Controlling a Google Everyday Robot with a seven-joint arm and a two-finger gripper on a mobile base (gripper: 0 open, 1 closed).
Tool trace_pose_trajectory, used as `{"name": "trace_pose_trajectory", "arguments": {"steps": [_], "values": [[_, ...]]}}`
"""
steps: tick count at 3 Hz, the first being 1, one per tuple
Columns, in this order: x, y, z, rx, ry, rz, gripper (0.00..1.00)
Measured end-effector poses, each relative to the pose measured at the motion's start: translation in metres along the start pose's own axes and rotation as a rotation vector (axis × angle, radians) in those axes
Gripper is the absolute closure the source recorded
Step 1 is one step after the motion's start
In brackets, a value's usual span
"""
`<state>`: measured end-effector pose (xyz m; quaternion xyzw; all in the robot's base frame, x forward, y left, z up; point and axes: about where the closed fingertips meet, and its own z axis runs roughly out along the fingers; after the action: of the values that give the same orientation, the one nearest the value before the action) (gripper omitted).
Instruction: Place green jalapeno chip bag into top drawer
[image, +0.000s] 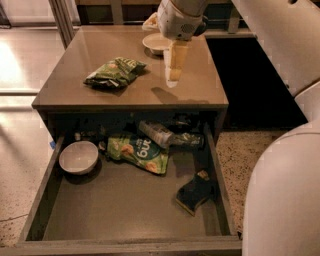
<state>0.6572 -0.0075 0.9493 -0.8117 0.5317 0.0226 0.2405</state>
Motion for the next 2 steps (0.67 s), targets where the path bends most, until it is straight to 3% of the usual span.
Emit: {"name": "trace_pose_trajectory", "arguments": {"steps": [1, 2], "values": [[0.0, 0.0, 0.0, 0.0, 0.0, 0.0, 0.0], [0.009, -0.019, 0.016, 0.019, 0.0, -0.002, 0.0]]}}
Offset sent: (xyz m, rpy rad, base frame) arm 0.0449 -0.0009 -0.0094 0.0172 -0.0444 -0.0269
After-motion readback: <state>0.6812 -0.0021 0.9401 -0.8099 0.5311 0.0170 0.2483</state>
